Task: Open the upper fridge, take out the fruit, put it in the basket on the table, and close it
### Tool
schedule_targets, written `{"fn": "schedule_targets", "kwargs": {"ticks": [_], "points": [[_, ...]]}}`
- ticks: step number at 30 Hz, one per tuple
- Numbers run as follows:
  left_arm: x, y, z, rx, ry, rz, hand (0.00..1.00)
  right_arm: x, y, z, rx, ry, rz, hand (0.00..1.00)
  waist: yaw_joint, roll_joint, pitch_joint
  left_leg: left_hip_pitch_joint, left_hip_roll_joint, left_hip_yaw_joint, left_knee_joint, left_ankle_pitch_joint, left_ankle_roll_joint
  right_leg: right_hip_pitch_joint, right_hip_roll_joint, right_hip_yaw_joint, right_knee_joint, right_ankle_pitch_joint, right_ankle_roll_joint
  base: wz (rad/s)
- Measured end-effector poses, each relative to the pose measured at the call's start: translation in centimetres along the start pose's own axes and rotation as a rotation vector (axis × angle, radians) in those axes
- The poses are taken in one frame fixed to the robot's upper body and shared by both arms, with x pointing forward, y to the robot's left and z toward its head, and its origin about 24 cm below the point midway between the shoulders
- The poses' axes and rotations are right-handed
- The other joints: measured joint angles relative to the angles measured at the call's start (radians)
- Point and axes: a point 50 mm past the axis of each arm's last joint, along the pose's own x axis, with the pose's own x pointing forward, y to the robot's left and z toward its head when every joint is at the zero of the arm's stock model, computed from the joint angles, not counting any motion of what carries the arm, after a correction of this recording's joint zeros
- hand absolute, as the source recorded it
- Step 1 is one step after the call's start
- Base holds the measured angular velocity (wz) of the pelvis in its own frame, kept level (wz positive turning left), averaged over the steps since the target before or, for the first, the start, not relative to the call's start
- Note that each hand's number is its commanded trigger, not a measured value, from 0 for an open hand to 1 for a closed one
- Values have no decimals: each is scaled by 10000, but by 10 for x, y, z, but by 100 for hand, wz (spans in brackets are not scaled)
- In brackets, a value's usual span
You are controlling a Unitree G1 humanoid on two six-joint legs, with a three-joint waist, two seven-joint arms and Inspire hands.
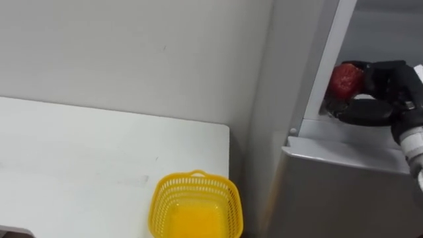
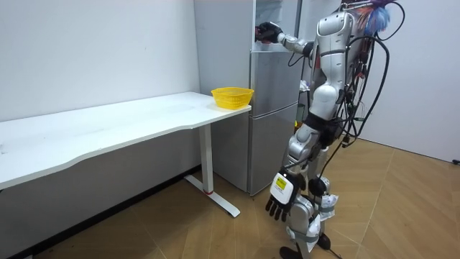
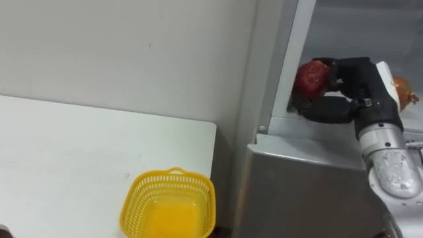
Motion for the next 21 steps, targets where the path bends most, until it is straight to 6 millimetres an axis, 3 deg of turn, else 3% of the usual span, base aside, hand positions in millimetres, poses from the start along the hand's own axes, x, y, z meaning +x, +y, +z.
{"fn": "schedule_targets", "kwargs": {"ticks": [3,9,14,21], "points": [[0,-3,2,9,-25,72,0,-13,3,6,-143,-412,-239,100,9,123,-34,93,6,99,-30,0,0,4,2,214,5,0,0,-12],[0,-11,-4,-42,111,-134,0,-40,13,18,113,-1142,-75,100,-94,337,18,148,75,310,-191,-3,-1,0,33,400,31,-2,-1,-9],[-1,-21,-13,18,293,5,0,-73,21,31,1284,-1764,-64,100,-236,452,-14,280,76,423,-199,1,-8,27,138,557,14,12,-19,-7],[-1,-31,-13,-177,227,-160,0,-109,29,35,1371,-2097,-331,100,-272,683,-42,350,96,581,-276,-1,-9,13,174,688,34,15,-17,-7]]}}
